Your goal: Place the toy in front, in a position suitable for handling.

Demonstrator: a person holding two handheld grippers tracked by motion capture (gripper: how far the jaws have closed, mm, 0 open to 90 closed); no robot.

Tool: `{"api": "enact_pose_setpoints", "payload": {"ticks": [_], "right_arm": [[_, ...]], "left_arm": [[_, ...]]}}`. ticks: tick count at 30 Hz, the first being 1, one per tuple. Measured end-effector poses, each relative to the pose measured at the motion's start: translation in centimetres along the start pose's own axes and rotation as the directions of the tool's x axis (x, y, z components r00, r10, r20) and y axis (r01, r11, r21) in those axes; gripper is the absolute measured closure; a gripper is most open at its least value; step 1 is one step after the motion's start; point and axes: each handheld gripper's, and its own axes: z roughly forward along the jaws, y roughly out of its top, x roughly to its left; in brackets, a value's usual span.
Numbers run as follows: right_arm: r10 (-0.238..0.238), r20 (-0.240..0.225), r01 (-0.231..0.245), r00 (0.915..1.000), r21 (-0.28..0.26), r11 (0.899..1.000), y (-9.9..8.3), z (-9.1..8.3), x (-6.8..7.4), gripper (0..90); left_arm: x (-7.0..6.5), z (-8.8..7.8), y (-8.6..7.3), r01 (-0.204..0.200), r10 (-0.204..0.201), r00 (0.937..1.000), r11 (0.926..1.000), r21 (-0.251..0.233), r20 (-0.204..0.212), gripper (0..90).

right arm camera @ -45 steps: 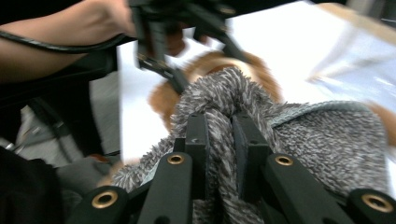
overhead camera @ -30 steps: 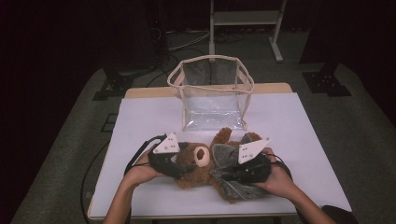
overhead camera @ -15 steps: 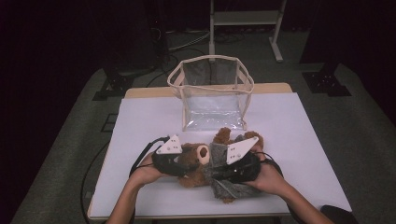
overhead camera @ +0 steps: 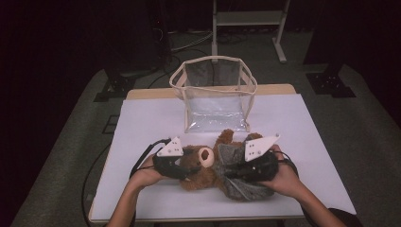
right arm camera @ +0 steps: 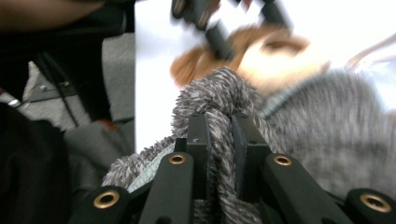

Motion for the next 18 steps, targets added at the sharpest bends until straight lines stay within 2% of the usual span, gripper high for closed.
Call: {"api": "enact_pose_setpoints", "payload": {"ticks": [3,5,7,10,14,18], "right_arm": [[-0.025,0.030,0.025,0.9992,-0.009,1.000,1.7,0.3,-0.9,78.1],[-0.030,0.036,0.030,0.9989,0.010,0.999,2.0,1.0,-1.6,78.0],[-0.025,0.021,0.024,0.9995,0.049,0.999,1.6,2.0,-1.8,78.0],[-0.021,-0.008,0.022,0.9997,0.094,0.995,0.3,2.9,-1.1,77.9],[-0.005,-0.018,0.006,0.9998,0.073,0.997,0.0,2.0,-0.9,77.9],[-0.005,0.019,0.005,0.9998,0.029,1.000,1.4,0.7,-2.0,77.8]], "left_arm": [[-0.4,-0.1,0.1,-0.024,0.024,0.9997,0.9996,0.014,0.003,36.0],[-0.4,-0.2,0.1,-0.031,0.031,0.9995,0.9994,0.014,0.003,35.9],[-0.3,-0.2,0.0,-0.026,0.026,0.9997,0.9996,0.011,-0.002,35.5],[-0.2,-0.2,-0.1,-0.027,0.027,0.9996,0.9996,0.009,0.008,35.0],[-0.4,-0.2,0.1,-0.041,0.041,0.9991,0.9990,0.017,0.011,35.1],[-0.6,-0.3,0.0,-0.053,0.053,0.9983,0.9984,0.019,0.027,35.1]]}}
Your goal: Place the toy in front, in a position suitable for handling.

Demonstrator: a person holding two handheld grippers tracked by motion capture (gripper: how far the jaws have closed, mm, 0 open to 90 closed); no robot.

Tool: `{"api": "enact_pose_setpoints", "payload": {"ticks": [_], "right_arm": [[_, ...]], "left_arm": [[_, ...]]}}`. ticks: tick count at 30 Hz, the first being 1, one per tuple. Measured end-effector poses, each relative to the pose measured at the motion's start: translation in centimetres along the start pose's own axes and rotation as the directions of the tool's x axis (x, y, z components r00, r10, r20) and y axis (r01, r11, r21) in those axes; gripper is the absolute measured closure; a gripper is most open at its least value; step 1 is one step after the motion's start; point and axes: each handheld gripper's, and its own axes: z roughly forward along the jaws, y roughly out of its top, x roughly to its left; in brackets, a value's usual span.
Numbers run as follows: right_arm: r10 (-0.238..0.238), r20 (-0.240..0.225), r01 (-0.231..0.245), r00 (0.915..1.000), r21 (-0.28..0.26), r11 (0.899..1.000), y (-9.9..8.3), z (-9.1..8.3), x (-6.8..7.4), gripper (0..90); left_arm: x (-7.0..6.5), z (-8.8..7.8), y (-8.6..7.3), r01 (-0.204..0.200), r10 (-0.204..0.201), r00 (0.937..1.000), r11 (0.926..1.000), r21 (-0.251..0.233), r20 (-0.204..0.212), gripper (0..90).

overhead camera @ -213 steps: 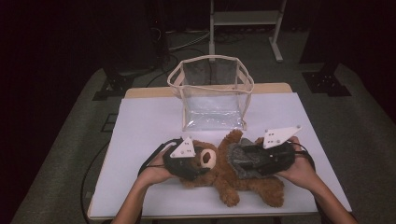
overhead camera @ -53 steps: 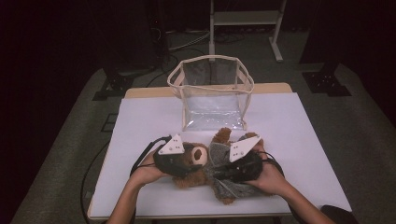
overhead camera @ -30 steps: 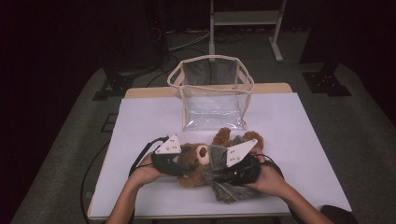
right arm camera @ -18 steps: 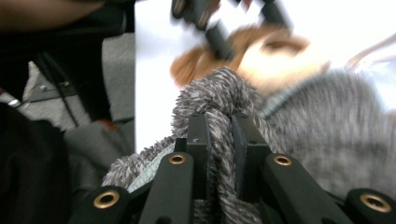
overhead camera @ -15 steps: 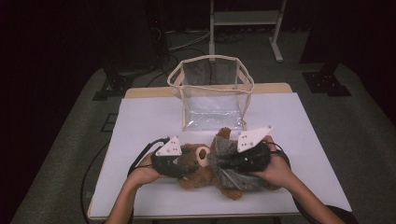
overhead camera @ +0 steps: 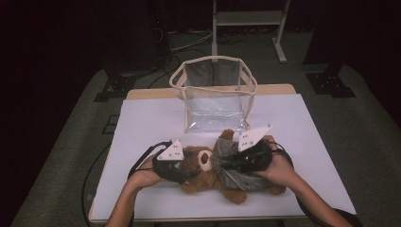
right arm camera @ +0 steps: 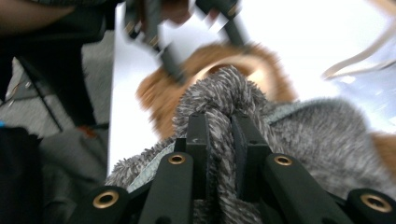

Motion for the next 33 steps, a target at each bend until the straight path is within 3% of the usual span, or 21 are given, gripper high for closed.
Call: {"api": "enact_pose_setpoints", "payload": {"ticks": [2,5,7,9,11,13,19,23,28,32,33], "right_arm": [[0.001,0.013,-0.001,0.9999,-0.009,1.000,0.3,-0.3,-0.4,77.7],[0.027,0.049,-0.027,0.9984,-0.013,1.000,0.5,-1.1,-2.2,77.2],[0.082,0.051,-0.082,0.9954,0.006,0.997,-0.3,-1.0,-3.4,76.9],[0.128,0.016,-0.128,0.9917,0.001,0.992,-1.4,-0.5,-3.8,76.6],[0.156,-0.011,-0.157,0.9876,-0.020,0.987,-2.1,-0.2,-3.8,76.6],[0.173,-0.027,-0.175,0.9845,-0.040,0.984,-2.5,-0.2,-3.4,76.6],[0.154,-0.025,-0.155,0.9878,-0.044,0.987,-2.7,-0.6,-1.5,76.2],[0.153,-0.016,-0.153,0.9881,-0.048,0.987,-1.8,-0.1,-1.8,76.2],[0.149,-0.021,-0.150,0.9885,-0.043,0.988,-1.6,0.5,-2.2,76.4],[0.184,-0.022,-0.185,0.9827,-0.085,0.979,-3.2,-1.2,-2.5,76.6],[0.209,-0.021,-0.210,0.9776,-0.098,0.973,-3.9,-2.0,-2.7,76.6]], "left_arm": [[0.1,-0.1,-0.1,-0.003,0.003,1.0000,1.0000,-0.007,0.008,34.9],[0.2,-0.1,-0.2,0.005,-0.005,0.9999,0.9999,-0.011,0.010,34.7],[0.3,-0.1,-0.1,0.009,-0.009,0.9999,0.9999,-0.012,0.008,33.3],[0.4,-0.1,0.0,0.028,-0.028,0.9996,0.9996,-0.009,-0.008,23.3],[0.4,0.2,0.3,0.053,-0.053,0.9986,0.9986,-0.006,-0.010,16.0],[0.1,0.5,0.6,0.052,-0.052,0.9987,0.9984,-0.022,0.004,14.1],[-1.2,1.3,1.7,-0.039,0.039,0.9991,0.9992,0.004,0.019,17.5],[-1.6,1.6,1.8,-0.083,0.083,0.9965,0.9962,0.025,0.010,23.0],[-1.5,1.5,1.5,-0.074,0.074,0.9972,0.9972,0.013,0.014,25.0],[-1.1,1.4,1.4,-0.057,0.057,0.9982,0.9984,-0.002,0.020,24.7],[-1.1,1.3,1.4,-0.056,0.056,0.9983,0.9984,-0.002,0.018,24.2]]}}
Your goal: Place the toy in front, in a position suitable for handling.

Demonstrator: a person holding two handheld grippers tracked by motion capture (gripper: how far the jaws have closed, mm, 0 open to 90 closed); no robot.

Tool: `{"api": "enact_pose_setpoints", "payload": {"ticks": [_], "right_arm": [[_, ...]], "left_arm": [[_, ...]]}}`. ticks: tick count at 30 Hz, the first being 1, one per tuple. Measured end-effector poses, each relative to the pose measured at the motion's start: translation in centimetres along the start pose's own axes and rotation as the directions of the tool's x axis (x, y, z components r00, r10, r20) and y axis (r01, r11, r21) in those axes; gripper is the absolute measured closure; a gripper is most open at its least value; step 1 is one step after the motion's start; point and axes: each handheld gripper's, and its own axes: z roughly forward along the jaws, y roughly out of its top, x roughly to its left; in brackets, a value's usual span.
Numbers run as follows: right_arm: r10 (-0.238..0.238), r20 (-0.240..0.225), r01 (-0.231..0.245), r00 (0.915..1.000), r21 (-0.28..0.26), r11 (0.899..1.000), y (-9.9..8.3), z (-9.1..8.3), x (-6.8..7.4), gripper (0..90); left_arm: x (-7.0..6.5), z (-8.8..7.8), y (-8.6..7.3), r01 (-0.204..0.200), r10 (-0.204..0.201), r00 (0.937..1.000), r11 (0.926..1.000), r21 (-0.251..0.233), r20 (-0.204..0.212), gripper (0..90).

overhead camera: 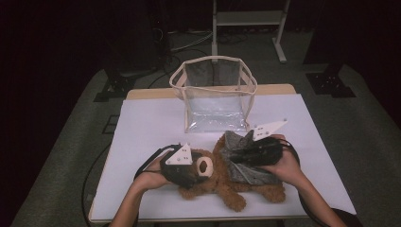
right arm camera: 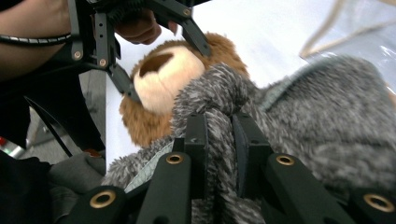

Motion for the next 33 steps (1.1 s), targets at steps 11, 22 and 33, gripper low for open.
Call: {"api": "enact_pose_setpoints", "payload": {"ticks": [11,22,33], "right_arm": [[0.070,0.048,-0.069,0.9964,-0.020,0.997,-2.4,-2.3,-0.8,77.0],[0.028,0.025,-0.028,0.9993,-0.004,1.000,-1.7,-2.2,0.5,77.2],[-0.037,0.022,0.035,0.9991,0.105,0.994,2.5,2.1,-1.6,76.8]], "left_arm": [[0.6,-0.9,0.6,-0.026,0.028,0.9961,0.9994,0.024,-0.084,29.4],[0.6,-1.3,0.5,-0.001,0.001,1.0000,0.9999,0.011,-0.008,29.8],[0.3,-1.1,0.4,-0.030,0.030,0.9995,0.9990,0.033,-0.006,30.4]]}}
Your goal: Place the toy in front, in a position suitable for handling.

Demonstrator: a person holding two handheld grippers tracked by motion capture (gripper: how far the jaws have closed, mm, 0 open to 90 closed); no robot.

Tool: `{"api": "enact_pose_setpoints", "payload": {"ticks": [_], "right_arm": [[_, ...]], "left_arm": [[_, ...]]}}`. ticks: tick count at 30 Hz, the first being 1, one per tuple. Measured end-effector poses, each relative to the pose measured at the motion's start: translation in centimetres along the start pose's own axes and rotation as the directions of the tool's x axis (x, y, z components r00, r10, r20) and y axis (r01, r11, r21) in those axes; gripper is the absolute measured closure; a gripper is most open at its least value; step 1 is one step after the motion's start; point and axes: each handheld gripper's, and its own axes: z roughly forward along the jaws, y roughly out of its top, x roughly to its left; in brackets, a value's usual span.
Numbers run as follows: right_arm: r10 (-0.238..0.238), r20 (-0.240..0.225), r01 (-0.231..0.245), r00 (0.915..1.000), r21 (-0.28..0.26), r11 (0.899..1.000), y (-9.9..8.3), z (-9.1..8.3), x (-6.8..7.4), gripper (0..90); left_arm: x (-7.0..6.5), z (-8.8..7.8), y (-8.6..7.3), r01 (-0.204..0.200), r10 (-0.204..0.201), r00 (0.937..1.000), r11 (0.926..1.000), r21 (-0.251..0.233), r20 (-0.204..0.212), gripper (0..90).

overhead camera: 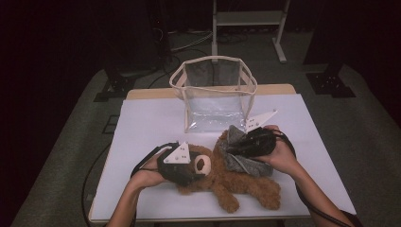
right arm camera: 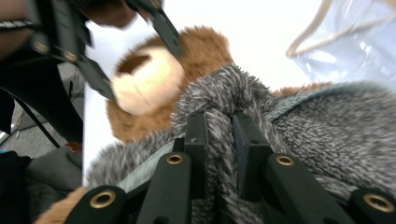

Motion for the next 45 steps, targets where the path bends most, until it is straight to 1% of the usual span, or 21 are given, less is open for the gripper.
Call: {"api": "enact_pose_setpoints", "payload": {"ticks": [1,4,6,8,10,13,14,15,17,20,22,23,25,26,28,31,33,38,41,43,45], "right_arm": [[0.010,-0.006,-0.010,0.9999,0.006,1.000,-0.3,0.3,0.0,76.8],[0.027,-0.023,-0.028,0.9994,-0.020,0.999,-1.4,0.2,0.3,77.1],[0.031,-0.033,-0.032,0.9990,-0.032,0.999,-2.1,0.0,0.6,77.2],[0.030,-0.058,-0.033,0.9979,-0.038,0.999,-2.6,0.0,1.0,77.3],[0.027,-0.066,-0.031,0.9975,-0.047,0.998,-2.8,-0.1,1.3,77.2],[0.022,-0.057,-0.025,0.9981,-0.047,0.999,-2.8,-0.1,1.4,77.2],[0.023,-0.055,-0.026,0.9982,-0.044,0.999,-2.8,-0.1,1.4,77.2],[0.024,-0.057,-0.026,0.9981,-0.044,0.999,-2.7,-0.1,1.3,77.2],[0.017,-0.055,-0.019,0.9984,-0.039,0.999,-2.5,-0.1,1.3,77.1],[-0.023,-0.027,0.022,0.9994,-0.044,0.999,-1.5,-0.3,2.0,77.5],[-0.046,-0.024,0.045,0.9986,-0.031,0.999,-0.5,-0.1,2.5,77.5],[-0.062,-0.020,0.062,0.9978,-0.020,0.998,0.0,0.2,2.7,77.5],[-0.083,-0.024,0.083,0.9963,0.002,0.997,0.8,1.1,2.8,77.4],[-0.083,-0.024,0.083,0.9963,0.002,0.997,0.8,1.1,2.8,77.4],[-0.089,-0.026,0.090,0.9957,0.030,0.995,1.5,2.5,2.6,77.3],[-0.074,-0.024,0.075,0.9970,0.052,0.996,1.5,3.1,2.0,77.2],[-0.053,-0.027,0.055,0.9982,0.047,0.997,1.1,2.8,1.4,77.2],[0.006,-0.008,-0.006,1.0000,0.004,1.000,-0.7,0.6,0.0,77.0],[0.056,-0.003,-0.056,0.9984,-0.039,0.998,-2.2,-0.9,-0.7,77.0],[0.085,0.004,-0.085,0.9964,-0.055,0.995,-3.1,-1.8,-1.1,77.0],[0.099,0.008,-0.099,0.9950,-0.058,0.993,-3.3,-2.4,-1.1,76.9]], "left_arm": [[0.1,-0.2,0.1,0.001,-0.001,1.0000,1.0000,-0.007,0.004,30.3],[0.2,-0.9,0.5,-0.013,0.013,0.9999,0.9997,-0.020,0.007,28.7],[0.2,-1.5,0.8,-0.011,0.011,0.9999,0.9988,-0.048,0.006,28.1],[0.4,-2.1,1.1,0.000,-0.001,1.0000,0.9964,-0.085,-0.009,28.2],[0.6,-2.3,1.2,0.014,-0.016,0.9997,0.9950,-0.099,-0.017,28.4],[0.6,-1.4,0.6,0.041,-0.040,0.9991,0.9964,-0.074,0.011,28.5],[0.6,-1.1,0.4,0.066,-0.063,0.9974,0.9944,-0.083,0.035,28.6],[0.7,-0.9,0.2,0.071,-0.067,0.9968,0.9940,-0.084,0.044,28.7],[0.8,-0.7,0.0,0.088,-0.083,0.9946,0.9925,-0.085,0.062,31.6],[0.7,-0.3,-0.1,0.085,-0.080,0.9938,0.9935,-0.075,0.077,31.9],[0.5,0.0,-0.1,0.079,-0.072,0.9934,0.9938,-0.079,0.089,33.2],[0.4,0.1,0.0,0.077,-0.070,0.9933,0.9941,-0.076,0.091,33.2],[0.2,0.2,0.1,0.053,-0.048,0.9950,0.9968,-0.059,0.087,33.2],[0.2,0.2,0.1,0.053,-0.048,0.9950,0.9968,-0.059,0.087,33.2],[0.1,0.2,0.1,0.045,-0.041,0.9957,0.9975,-0.055,0.083,33.2],[0.0,0.2,-0.1,0.045,-0.039,0.9959,0.9970,-0.063,0.082,33.3],[0.1,0.2,-0.1,0.049,-0.044,0.9955,0.9965,-0.067,0.084,33.4],[0.1,0.2,-0.1,0.053,-0.047,0.9951,0.9962,-0.069,0.086,33.4],[0.2,0.3,-0.2,0.066,-0.060,0.9943,0.9952,-0.072,0.088,33.4],[0.3,0.3,-0.1,0.064,-0.058,0.9944,0.9954,-0.071,0.089,33.4],[0.3,0.3,-0.1,0.064,-0.058,0.9944,0.9955,-0.070,0.089,33.4]]}}
